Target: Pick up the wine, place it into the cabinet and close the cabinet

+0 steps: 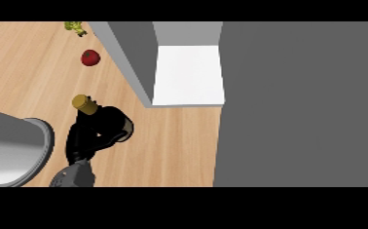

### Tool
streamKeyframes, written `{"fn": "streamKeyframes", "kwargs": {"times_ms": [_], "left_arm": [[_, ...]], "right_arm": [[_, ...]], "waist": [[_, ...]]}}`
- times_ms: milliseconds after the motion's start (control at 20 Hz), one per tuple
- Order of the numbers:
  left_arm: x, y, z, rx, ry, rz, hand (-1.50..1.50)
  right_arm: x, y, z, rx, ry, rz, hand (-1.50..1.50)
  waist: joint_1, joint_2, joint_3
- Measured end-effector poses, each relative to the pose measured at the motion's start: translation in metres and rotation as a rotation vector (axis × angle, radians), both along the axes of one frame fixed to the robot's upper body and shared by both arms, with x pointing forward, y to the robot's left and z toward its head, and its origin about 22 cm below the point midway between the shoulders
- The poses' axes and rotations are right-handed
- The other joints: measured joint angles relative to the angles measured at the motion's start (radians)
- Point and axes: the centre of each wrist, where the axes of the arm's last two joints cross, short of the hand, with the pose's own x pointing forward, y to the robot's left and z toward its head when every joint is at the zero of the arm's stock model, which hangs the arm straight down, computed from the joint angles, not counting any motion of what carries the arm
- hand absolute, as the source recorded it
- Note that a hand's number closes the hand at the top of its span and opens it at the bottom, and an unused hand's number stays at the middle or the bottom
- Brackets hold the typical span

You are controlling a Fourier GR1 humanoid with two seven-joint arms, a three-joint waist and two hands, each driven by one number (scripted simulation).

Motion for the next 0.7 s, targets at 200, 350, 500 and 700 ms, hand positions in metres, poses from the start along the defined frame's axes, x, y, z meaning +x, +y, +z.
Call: {"fn": "streamKeyframes", "kwargs": {"times_ms": [200, 350, 500, 700], "left_arm": [[0.011, -0.010, -0.001, -0.041, -0.021, -0.005, -1.50], [0.011, -0.012, -0.007, -0.062, -0.026, -0.007, -1.50], [0.009, -0.017, -0.012, -0.060, -0.038, -0.017, 1.50], [0.022, -0.025, -0.007, -0.066, -0.051, -0.028, 1.50]], "right_arm": [[0.001, 0.001, 0.001, 0.005, -0.006, 0.002, -1.50], [0.000, 0.000, -0.001, 0.006, 0.000, -0.002, -1.50], [0.000, -0.001, 0.000, 0.003, 0.004, -0.006, -1.50], [0.000, 0.000, 0.001, -0.003, 0.004, 0.001, -1.50]], "waist": [[0.001, 0.001, 0.000], [-0.002, 0.001, 0.001], [-0.002, 0.001, 0.001], [-0.002, 0.000, 0.001]]}}
